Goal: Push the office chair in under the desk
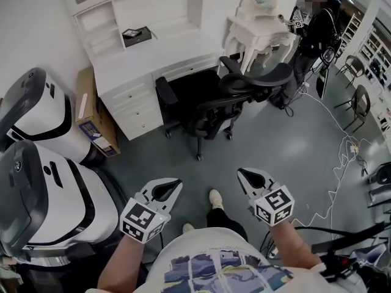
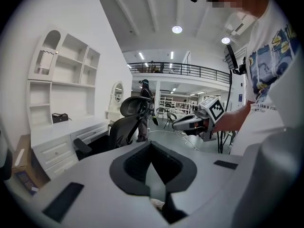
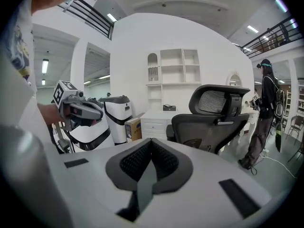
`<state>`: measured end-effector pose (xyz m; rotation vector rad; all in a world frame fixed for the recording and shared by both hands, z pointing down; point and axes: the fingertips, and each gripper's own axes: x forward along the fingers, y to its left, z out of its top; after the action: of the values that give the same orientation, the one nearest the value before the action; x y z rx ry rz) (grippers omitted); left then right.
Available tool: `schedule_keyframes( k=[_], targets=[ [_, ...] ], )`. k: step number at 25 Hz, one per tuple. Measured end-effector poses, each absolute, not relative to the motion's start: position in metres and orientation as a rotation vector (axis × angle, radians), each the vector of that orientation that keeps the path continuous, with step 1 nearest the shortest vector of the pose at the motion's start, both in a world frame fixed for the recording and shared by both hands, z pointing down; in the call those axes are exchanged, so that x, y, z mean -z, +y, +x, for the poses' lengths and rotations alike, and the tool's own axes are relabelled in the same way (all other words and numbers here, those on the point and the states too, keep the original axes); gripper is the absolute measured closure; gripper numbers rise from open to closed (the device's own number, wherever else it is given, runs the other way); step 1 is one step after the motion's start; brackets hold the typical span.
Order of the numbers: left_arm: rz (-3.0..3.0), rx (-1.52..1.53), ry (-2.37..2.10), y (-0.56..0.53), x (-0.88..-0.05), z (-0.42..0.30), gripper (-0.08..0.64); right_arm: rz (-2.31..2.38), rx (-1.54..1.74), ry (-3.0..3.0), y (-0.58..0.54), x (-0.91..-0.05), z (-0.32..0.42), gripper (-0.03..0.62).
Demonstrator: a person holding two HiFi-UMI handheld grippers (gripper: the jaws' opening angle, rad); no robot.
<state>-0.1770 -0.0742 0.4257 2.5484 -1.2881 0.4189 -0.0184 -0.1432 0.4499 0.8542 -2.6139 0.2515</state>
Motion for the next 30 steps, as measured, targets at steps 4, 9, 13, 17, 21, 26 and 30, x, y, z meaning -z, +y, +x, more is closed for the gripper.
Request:
schedule_keyframes(
  k=[4,9,13,17,21,26,30],
  targets=[
    [2.549,-0.421,-1.271,-0.061,-0.427,-0.175,0.546,0.842,-0.249,-2.618,-0.127,-0.450,-0.022,0.568],
    [2.552,-0.421,-1.272,-0.048,-0.427,-0.178,0.546,0.822,-0.241,-2.628,-0.113,-0.447,-0.031,0.568],
    [2.551,-0.423,-1.282,-0.043,-0.426,-0.181,0.546,0.814,-0.227,-2.639,-0.110,-0.443,-0.036,0.568],
    [2.560,-0.423,-1.272,-0.042,-0.424,-0.180,0.546,0.815,-0.227,-2.646,-0.107,-0.441,-0.040,0.568],
    [2.566,-0.422,-1.270,-0.041,-0.424,-0.180,0.546,0.805,-0.229,-2.645,-0.103,-0.442,-0.043,0.568],
    [2.567,-0.420,-1.263,-0.037,-0.425,-0.180,0.546,0.801,-0.222,-2.647,-0.102,-0.441,-0.048,0.568],
    [2.559,-0.423,-1.271,-0.036,-0.427,-0.183,0.546,0.783,-0.219,-2.648,-0.099,-0.442,-0.051,0.568]
  ],
)
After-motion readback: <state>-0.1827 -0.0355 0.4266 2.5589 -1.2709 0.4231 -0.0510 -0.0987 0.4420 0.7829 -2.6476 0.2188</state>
